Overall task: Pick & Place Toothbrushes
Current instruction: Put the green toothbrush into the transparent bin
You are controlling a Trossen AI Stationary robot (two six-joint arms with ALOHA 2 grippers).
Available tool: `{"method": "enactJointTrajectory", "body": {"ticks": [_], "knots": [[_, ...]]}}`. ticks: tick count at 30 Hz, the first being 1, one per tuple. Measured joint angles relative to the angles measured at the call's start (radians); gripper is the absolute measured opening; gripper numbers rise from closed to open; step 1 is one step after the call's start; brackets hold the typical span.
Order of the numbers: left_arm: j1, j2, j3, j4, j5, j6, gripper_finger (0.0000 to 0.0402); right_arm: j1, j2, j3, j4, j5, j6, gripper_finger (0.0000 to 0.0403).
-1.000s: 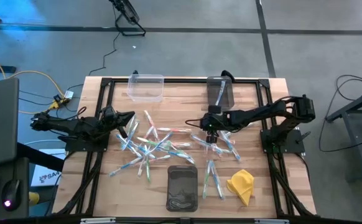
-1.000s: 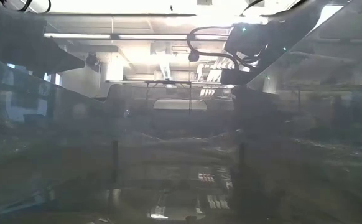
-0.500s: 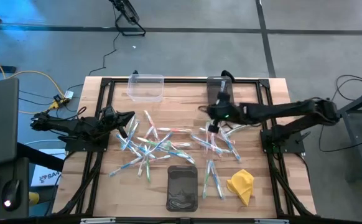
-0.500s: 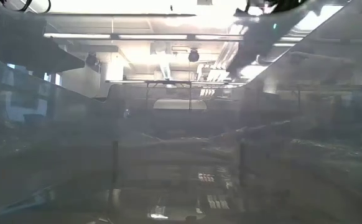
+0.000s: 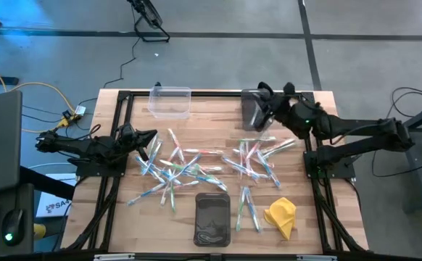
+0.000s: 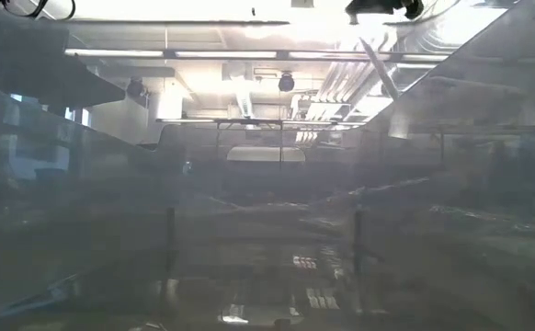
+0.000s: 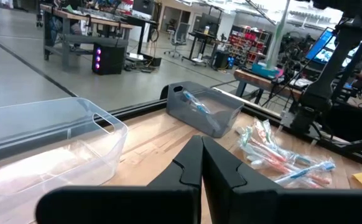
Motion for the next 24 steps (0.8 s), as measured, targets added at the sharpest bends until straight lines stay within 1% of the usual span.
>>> {"method": "enactJointTrajectory", "body": {"ticks": [5,11,15,20,24], "knots": [[0.000,0.000,-0.002,0.020,0.005,0.000,0.0000,0.000,0.006,0.000,0.117,-0.003,0.040,0.0009],[0.000,0.000,-0.005,0.134,0.004,0.000,0.0000,-0.001,0.008,0.000,0.155,-0.006,0.169,0.0009],[0.000,0.000,-0.005,0.166,0.003,0.028,0.0000,-0.009,0.008,0.000,0.159,-0.013,0.217,0.0009],[0.000,0.000,-0.003,0.197,0.002,0.030,0.0000,-0.035,0.030,-0.001,0.161,-0.107,0.276,0.0009],[0.000,0.000,-0.003,0.201,0.002,0.027,0.0000,-0.049,0.073,-0.001,0.183,-0.140,0.318,0.0009]]}}
